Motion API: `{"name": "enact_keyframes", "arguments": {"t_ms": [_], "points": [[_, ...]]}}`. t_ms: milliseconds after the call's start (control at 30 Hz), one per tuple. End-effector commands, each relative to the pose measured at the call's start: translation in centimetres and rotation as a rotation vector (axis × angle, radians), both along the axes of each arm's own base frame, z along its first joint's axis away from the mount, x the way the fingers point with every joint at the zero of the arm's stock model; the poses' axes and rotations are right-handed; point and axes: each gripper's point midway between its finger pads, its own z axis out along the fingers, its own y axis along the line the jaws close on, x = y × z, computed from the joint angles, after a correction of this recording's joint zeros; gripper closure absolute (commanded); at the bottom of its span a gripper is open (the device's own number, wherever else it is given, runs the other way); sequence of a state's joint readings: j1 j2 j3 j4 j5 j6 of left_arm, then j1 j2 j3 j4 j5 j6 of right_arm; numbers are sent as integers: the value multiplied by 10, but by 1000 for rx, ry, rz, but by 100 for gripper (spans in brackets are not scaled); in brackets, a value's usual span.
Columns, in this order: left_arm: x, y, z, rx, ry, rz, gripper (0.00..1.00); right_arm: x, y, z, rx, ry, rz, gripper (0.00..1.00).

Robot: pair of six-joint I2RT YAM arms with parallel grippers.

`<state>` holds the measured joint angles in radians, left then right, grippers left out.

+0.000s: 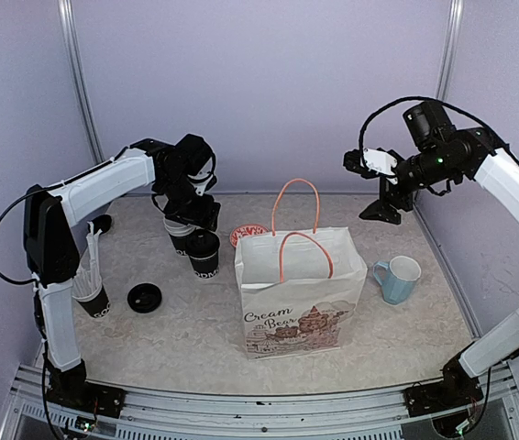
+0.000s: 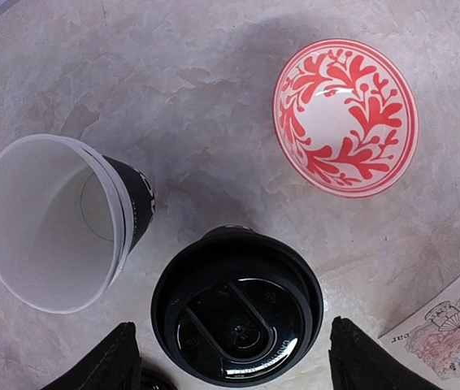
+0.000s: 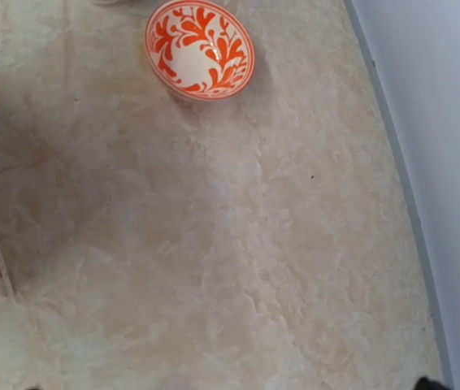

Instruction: Pack the takeout coffee

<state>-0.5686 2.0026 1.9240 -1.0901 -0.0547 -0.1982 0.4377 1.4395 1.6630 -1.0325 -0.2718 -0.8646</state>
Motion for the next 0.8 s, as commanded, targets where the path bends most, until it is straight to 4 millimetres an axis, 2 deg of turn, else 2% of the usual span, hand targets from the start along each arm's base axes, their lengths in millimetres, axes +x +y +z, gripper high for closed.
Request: {"name": "enact_keyframes", "arguments": {"t_ms": [0,200,567,767], "points": [[-9,3,-20,26,66,3,22,-4,2,9,29,-31,18,2],[-10,4,-34,59,91,1,18,-5,2,5,25,-18,22,2],[-20,-5,-46,48,138,-26,26,-5,3,-1,21,-5,27,3],[-30,-5,-60,105,163,-41,24,-5,2,-3,14,-1,29,3]]}}
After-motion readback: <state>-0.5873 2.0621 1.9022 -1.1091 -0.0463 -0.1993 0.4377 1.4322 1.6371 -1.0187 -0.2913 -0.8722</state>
